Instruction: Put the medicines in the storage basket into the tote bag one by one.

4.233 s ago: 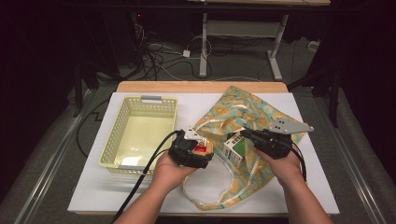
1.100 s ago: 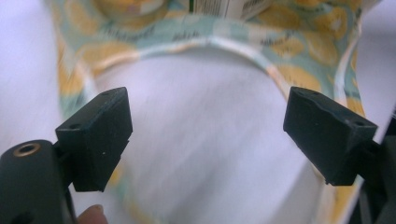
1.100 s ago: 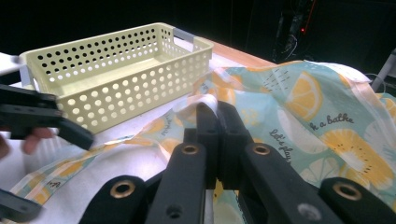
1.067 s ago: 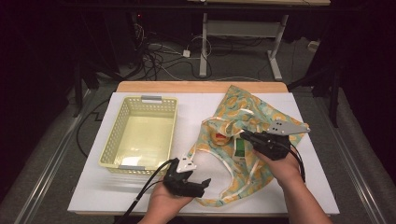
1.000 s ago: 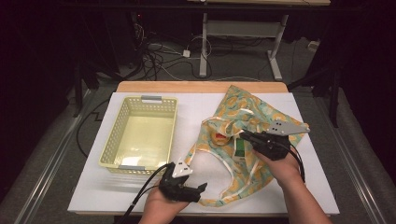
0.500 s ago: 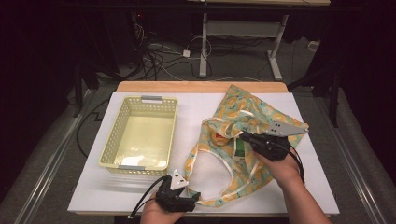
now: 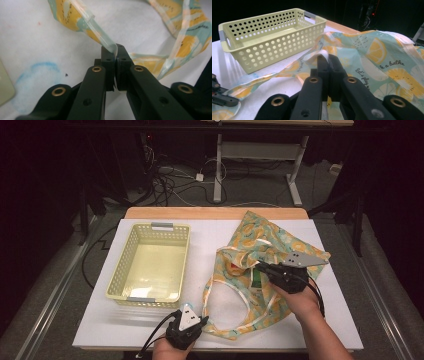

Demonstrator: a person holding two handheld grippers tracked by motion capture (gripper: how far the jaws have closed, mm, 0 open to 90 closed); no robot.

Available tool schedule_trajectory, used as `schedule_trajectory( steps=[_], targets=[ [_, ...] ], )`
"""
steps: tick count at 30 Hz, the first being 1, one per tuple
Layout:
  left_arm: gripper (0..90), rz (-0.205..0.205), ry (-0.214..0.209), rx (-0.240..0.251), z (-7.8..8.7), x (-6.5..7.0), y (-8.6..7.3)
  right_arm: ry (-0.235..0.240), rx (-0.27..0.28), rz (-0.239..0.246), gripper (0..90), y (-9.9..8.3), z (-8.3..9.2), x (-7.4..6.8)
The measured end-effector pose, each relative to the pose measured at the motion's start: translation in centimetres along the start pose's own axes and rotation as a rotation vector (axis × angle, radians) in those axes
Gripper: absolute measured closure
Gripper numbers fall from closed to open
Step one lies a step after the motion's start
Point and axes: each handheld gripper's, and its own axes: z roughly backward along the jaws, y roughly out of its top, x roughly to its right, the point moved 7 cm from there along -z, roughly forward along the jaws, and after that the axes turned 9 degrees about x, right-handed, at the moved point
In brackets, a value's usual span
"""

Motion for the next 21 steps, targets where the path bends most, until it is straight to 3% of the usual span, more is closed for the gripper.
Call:
schedule_trajectory(
  steps=[6, 10, 21],
  targets=[
    [86.2, -0.042, 0.013, 0.086, 0.7, -0.4, 1.1, -0.011, 0.003, 0.0, 90.0, -0.2, -0.1, 0.2],
    [86.3, -0.036, 0.013, 0.124, 0.9, -0.6, 1.8, -0.017, 0.003, -0.001, 90.0, -0.4, 0.0, 0.1],
    [86.3, -0.066, 0.022, 0.172, 1.0, -0.5, 3.1, -0.025, -0.003, -0.009, 90.0, -1.0, 0.2, 0.0]
  ],
)
